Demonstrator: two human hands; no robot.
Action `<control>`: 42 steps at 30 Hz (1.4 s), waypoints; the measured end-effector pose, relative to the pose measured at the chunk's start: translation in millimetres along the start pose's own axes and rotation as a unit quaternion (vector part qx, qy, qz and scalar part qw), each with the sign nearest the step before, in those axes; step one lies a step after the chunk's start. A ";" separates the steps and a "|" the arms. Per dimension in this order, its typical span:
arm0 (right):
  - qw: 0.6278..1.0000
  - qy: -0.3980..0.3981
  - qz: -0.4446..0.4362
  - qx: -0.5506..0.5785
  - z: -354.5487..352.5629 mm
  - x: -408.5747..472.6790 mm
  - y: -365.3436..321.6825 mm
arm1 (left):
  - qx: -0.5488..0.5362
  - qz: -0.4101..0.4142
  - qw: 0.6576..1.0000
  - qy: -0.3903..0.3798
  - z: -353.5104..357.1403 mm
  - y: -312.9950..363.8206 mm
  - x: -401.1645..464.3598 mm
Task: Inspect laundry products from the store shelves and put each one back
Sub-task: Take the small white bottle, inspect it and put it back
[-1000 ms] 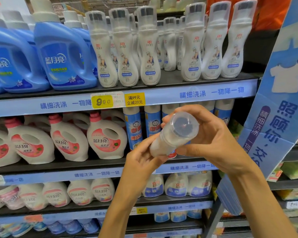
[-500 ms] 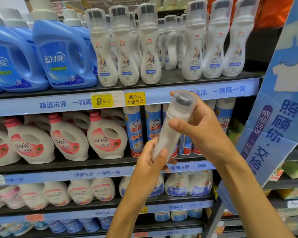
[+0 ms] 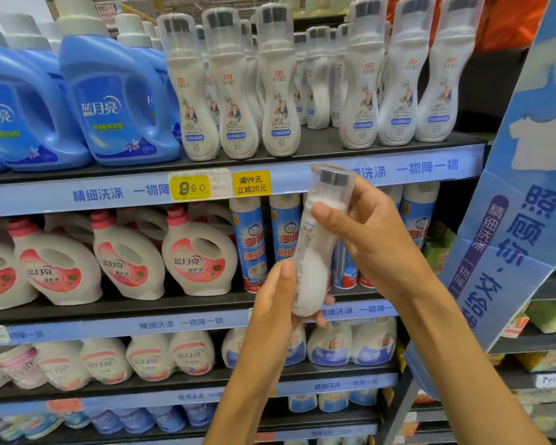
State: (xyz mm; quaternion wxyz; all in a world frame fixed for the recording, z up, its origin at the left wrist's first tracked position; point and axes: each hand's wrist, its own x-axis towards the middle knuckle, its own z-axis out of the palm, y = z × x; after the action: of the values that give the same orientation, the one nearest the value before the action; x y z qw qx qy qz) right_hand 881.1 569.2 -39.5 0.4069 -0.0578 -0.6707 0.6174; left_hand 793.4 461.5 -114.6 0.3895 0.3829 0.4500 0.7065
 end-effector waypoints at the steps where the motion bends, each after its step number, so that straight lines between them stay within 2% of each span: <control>1: 1.000 -0.002 0.007 -0.007 0.4 0.5 0.2 | -0.010 -0.007 1.000 -0.007 1.5 0.0 -0.5; 3: 0.999 -0.019 0.031 0.010 0.6 1.4 -0.6 | -0.050 -0.029 0.998 -0.013 4.9 0.3 -1.6; 6: 0.991 -0.058 0.062 0.108 -2.1 2.1 -4.3 | -0.152 -0.053 0.986 -0.041 7.9 0.3 -2.4; 8: 0.988 -0.072 0.057 0.123 -5.3 0.9 -7.6 | -0.168 -0.061 0.982 -0.056 9.6 1.5 -1.8; 11: 0.992 -0.061 0.039 0.106 -8.7 -0.3 -7.7 | -0.121 -0.058 0.990 -0.038 13.6 2.2 2.2; 17: 0.997 -0.018 0.011 0.081 -6.7 1.9 -10.0 | -0.008 0.003 0.999 0.031 17.4 -0.3 9.8; 20: 0.998 0.005 -0.005 0.062 -6.3 4.1 -12.8 | 0.038 0.036 0.998 0.018 18.5 0.0 10.1; 25: 0.999 -0.008 -0.018 0.042 -13.0 4.9 -13.9 | -0.025 0.057 0.998 -0.016 26.3 6.1 15.1; 28: 0.999 0.001 -0.037 0.039 -17.7 10.6 -21.6 | 0.054 0.076 0.996 0.001 29.7 16.4 26.0; 30: 0.998 0.014 -0.059 0.036 -20.1 17.9 -30.9 | 0.128 0.110 0.986 0.017 31.5 27.9 35.1; 33: 0.995 0.025 -0.095 -0.007 -21.2 32.6 -47.6 | 0.161 0.179 0.969 0.048 32.2 48.4 50.9; 36: 0.988 0.033 -0.137 -0.066 -20.9 50.3 -63.4 | 0.228 0.250 0.938 0.068 33.0 66.9 67.1; 42: 0.966 0.046 -0.195 -0.164 -20.7 78.0 -81.1 | 0.274 0.318 0.896 0.144 42.5 87.2 96.6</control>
State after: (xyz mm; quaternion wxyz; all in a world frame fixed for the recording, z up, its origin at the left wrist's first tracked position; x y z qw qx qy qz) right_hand 876.7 611.9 66.6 0.5351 -0.0202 -0.7413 0.4047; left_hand 774.4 536.9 -1.9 -0.0456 0.4912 0.5311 0.6889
